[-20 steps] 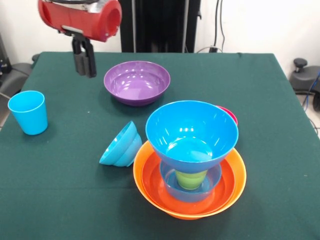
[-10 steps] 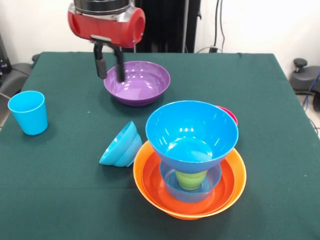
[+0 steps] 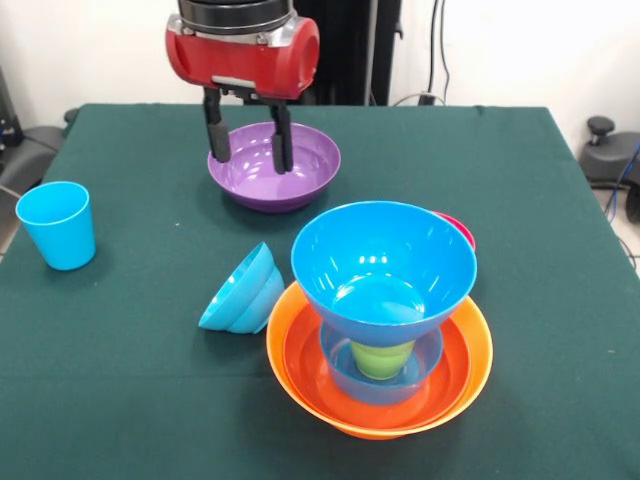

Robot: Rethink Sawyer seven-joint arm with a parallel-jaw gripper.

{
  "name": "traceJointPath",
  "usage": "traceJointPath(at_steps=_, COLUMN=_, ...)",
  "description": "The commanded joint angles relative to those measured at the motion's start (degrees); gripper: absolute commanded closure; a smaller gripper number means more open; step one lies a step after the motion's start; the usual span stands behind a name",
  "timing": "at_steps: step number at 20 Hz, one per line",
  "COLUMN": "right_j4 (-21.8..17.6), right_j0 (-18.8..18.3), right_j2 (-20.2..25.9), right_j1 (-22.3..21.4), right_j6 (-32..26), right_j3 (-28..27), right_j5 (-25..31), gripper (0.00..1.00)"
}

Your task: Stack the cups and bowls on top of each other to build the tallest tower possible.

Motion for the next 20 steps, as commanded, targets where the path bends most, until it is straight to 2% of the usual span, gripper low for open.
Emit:
traceJointPath(at_steps=1, right_j4=-4.5, right_j0=-1.4, right_j2=5.1, right_j1=3.7, right_j6=-18.6, right_j3=4.3, right_j5=-2.3, gripper=0.00)
traceJointPath(at_steps=5, right_j4=-5.5, right_j0=-3.6, right_j2=7.6, right_j1=5.9, right_j6=-23.3, right_j3=4.4, right_j5=-2.6, gripper=0.00)
traceJointPath(at_steps=10, right_j4=-7.1, right_j0=-5.4, right_j2=9.6, right_j1=6.2, right_j6=-27.3, right_j3=3.8, right_j5=-1.2, gripper=0.00)
traceJointPath(at_steps=20, right_j4=-9.9, right_j0=-7.6, right_j2=10.8, right_j1=7.8, right_j6=-30.3, right_j3=5.9, right_j5=-3.0, gripper=0.00)
